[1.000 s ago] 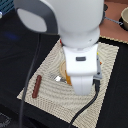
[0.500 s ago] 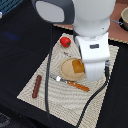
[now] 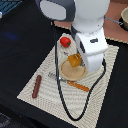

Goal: Interact with the objects in diverse but meaningful ways.

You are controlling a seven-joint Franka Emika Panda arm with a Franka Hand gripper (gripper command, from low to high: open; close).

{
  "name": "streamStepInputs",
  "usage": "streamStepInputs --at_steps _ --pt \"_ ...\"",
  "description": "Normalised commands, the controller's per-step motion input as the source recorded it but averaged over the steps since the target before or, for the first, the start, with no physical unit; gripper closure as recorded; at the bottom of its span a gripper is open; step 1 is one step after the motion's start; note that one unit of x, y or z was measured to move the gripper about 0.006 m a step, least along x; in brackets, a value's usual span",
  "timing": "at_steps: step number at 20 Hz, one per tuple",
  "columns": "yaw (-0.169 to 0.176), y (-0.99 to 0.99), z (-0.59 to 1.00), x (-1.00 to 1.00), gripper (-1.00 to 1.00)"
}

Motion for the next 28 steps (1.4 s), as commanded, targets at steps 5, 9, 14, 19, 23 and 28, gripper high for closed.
streamStepInputs --at_steps 5,9,14,19,23,28 --pt "0.026 -0.13 -0.12 0.05 1.0" --pt "0.015 -0.14 -0.13 0.06 1.0" --pt "0.023 -0.07 -0.25 0.0 1.0" --pt "0.024 -0.01 -0.3 0.0 1.0" --pt "0.023 -0.05 -0.3 0.0 1.0" --pt "0.016 -0.07 -0.14 0.0 -1.0"
